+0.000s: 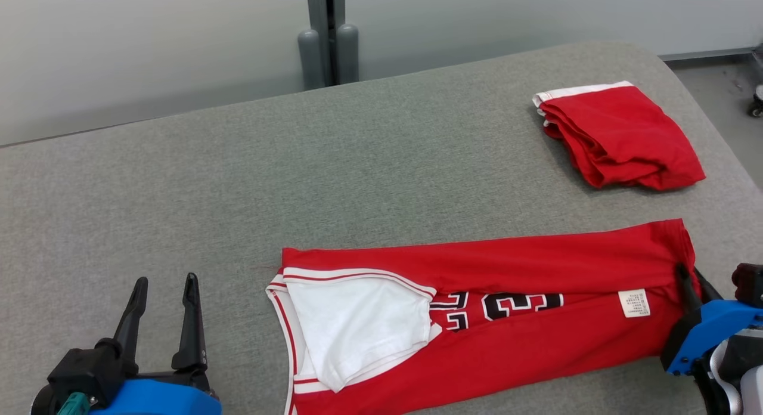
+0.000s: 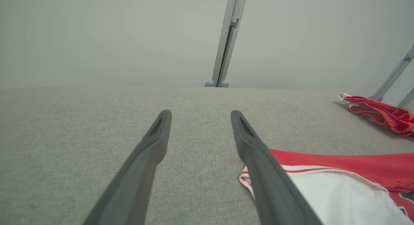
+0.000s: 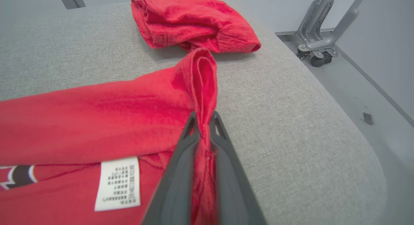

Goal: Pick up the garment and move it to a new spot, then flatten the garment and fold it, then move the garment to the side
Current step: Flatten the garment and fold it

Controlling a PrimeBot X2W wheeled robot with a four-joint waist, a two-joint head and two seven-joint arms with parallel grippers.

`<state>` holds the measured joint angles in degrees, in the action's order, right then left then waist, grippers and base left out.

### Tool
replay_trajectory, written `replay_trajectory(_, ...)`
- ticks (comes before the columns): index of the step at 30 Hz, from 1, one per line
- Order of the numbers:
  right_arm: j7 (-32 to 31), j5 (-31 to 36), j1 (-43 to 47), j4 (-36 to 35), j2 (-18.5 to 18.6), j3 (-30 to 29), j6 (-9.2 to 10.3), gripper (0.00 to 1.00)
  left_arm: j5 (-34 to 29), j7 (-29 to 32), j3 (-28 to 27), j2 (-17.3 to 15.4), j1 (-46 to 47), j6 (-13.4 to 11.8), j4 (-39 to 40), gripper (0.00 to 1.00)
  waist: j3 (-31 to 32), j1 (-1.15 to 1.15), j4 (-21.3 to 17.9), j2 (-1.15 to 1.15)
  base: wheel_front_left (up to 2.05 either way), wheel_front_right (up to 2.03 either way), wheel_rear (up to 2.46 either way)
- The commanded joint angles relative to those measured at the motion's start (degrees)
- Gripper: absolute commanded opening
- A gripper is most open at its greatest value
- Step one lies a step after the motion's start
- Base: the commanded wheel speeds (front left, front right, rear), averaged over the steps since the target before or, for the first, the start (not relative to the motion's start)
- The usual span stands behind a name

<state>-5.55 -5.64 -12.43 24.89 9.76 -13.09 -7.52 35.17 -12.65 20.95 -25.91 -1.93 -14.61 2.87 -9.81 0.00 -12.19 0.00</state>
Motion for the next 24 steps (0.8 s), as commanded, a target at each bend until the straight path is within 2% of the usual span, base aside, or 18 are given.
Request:
replay_trajectory(1,-0.37,-0.71,0.34,-1.18,0.01,-0.49,0.05,0.00,-0.47,0.21,-0.07,-0.38,1.33,-0.08,-0.02,1.00,-0.06,0.00,-0.92,0.00,0.00,0.00,0.00)
replay_trajectory(5,-1.23,-1.98,-0.07,-3.02,-1.17,-0.37,0.05,0.00,-0.38,0.38,0.08,-0.38,1.77,0.02,-0.35,1.00,-0.25,0.00,-1.55,0.00,0.00,0.00,0.00)
replay_trajectory(11,-3.78,-6.59,-0.16,-7.46,-3.50,4.98,0.04,0.00,-0.18,0.25,0.59,0.07,2.43,0.29,-1.25,1.00,0.48,0.00,-0.54,0.00,0.00,0.00,0.00)
replay_trajectory(24,-6.83,-20.06,3.39,-17.19,-6.69,24.73,0.03,0.00,0.43,-0.20,1.79,1.47,2.43,1.38,-2.93,1.00,3.52,0.00,8.97,0.00,0.00,0.00,0.00)
